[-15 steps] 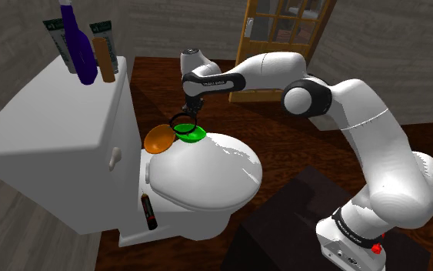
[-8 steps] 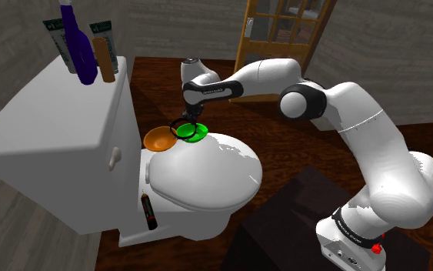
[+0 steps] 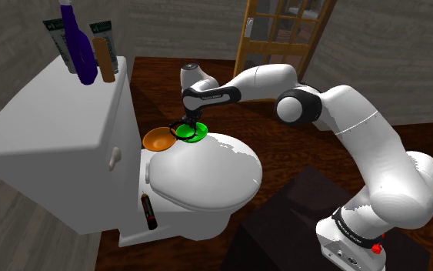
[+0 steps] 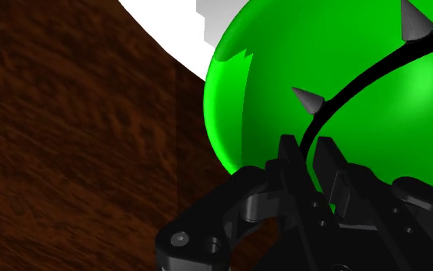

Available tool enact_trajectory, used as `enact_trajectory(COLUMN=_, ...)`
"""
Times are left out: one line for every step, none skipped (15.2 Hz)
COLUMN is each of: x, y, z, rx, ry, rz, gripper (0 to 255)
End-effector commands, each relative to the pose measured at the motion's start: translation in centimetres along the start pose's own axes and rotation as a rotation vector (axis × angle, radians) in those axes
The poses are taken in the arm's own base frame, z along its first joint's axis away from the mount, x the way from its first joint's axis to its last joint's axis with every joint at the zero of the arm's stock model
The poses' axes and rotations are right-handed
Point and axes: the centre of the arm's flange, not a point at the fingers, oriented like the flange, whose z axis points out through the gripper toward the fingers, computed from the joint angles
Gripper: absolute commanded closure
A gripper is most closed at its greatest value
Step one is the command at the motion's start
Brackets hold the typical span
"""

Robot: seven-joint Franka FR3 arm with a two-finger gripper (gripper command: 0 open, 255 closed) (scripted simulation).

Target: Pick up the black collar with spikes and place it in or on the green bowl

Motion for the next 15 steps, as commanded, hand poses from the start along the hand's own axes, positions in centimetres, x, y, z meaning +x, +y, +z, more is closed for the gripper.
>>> enact_trajectory(x=-0.1, y=0.0, z=0.2, rx=-0.001, ry=-0.003, rz=0.000, gripper=255)
enact_trajectory(x=-0.1, y=0.0, z=0.2, rx=-0.001, ry=-0.003, rz=0.000, gripper=255)
enact_trajectory(x=-0.1, y=0.0, z=0.2, rx=-0.001, ry=-0.003, rz=0.000, gripper=255)
enact_trajectory(x=-0.1, y=0.0, z=0.2, rx=-0.001, ry=-0.003, rz=0.000, gripper=255)
enact_trajectory(x=0.0, y=0.0, z=0.2, rx=-0.001, ry=-0.003, rz=0.000, gripper=0)
enact_trajectory(x=-0.1, y=0.0, z=0.2, rx=-0.001, ry=-0.003, rz=0.000, gripper=0)
enact_trajectory(x=0.0, y=0.0, z=0.2, rx=-0.001, ry=-0.003, rz=0.000, gripper=0)
enact_trajectory(x=0.0, y=0.0, z=0.2, rx=-0.001, ry=-0.003, rz=0.000, gripper=0)
enact_trajectory(x=0.0, y=0.0, z=0.2, rx=-0.001, ry=-0.003, rz=0.000, gripper=0)
enact_trajectory(x=-0.1, y=0.0, z=0.2, rx=-0.001, ry=-0.003, rz=0.000, gripper=0)
enact_trajectory(x=-0.1, y=0.0, z=-1.1, rx=-0.001, ry=-0.003, rz=0.000, gripper=0)
enact_trajectory(x=-0.1, y=0.0, z=-2.4, rx=-0.001, ry=-0.003, rz=0.000, gripper=0)
enact_trajectory(x=-0.1, y=0.0, z=-3.7, rx=-0.001, ry=-0.003, rz=0.000, gripper=0)
enact_trajectory(x=-0.1, y=0.0, z=-4.8, rx=-0.001, ry=-0.003, rz=0.000, gripper=0)
enact_trajectory(x=-0.1, y=0.0, z=-4.8, rx=-0.001, ry=-0.003, rz=0.000, gripper=0)
